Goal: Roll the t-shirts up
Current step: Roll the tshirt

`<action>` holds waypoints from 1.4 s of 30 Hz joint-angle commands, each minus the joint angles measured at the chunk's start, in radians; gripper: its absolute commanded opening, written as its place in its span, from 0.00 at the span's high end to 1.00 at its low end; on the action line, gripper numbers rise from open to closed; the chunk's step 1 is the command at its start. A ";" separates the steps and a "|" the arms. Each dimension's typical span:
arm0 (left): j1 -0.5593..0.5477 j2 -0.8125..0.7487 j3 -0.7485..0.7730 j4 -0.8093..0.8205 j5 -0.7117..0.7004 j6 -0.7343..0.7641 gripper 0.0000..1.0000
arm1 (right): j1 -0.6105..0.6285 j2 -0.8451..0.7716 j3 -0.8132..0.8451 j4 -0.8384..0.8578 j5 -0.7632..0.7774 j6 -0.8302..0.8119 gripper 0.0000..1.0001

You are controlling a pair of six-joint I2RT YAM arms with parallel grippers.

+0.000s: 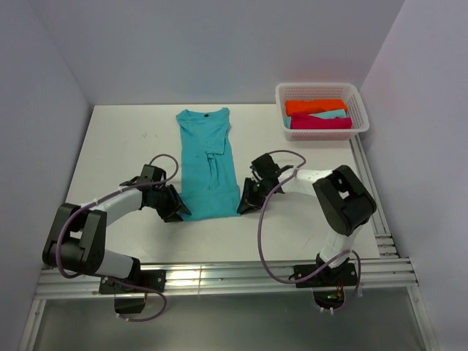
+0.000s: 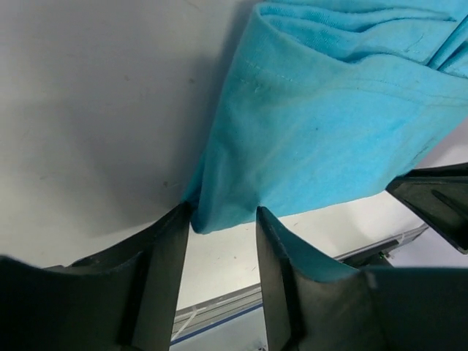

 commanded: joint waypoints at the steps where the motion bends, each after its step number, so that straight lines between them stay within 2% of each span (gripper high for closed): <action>1: -0.002 -0.039 0.012 -0.085 -0.091 0.053 0.52 | 0.010 -0.043 -0.010 -0.034 0.031 -0.022 0.69; 4: -0.002 -0.065 -0.003 -0.086 -0.088 0.058 0.50 | 0.008 -0.061 -0.047 0.006 0.008 0.000 0.52; 15: -0.016 -0.080 -0.018 -0.094 -0.080 0.023 0.49 | 0.034 -0.066 -0.104 0.110 -0.018 0.072 0.50; 20: -0.028 -0.063 -0.035 -0.079 -0.073 0.012 0.49 | 0.069 -0.017 -0.079 0.121 -0.016 0.090 0.51; 26: -0.041 -0.033 -0.038 -0.083 -0.088 0.006 0.52 | 0.069 0.000 -0.078 0.130 -0.002 0.110 0.73; 27: -0.041 -0.031 -0.037 -0.080 -0.090 0.006 0.56 | 0.068 0.002 -0.079 0.132 -0.004 0.113 0.83; 30: -0.041 -0.019 -0.043 -0.077 -0.094 0.001 0.66 | 0.068 0.002 -0.076 0.126 -0.001 0.113 0.93; 36: -0.041 -0.043 -0.050 -0.071 -0.136 -0.017 0.66 | 0.066 -0.012 -0.071 0.095 0.013 0.095 0.97; 39: -0.041 -0.065 -0.069 -0.056 -0.128 -0.020 0.58 | 0.062 -0.017 -0.078 0.093 0.007 0.089 1.00; 42: -0.041 -0.065 -0.081 -0.040 -0.126 -0.028 0.57 | 0.053 -0.020 -0.076 0.083 0.004 0.078 1.00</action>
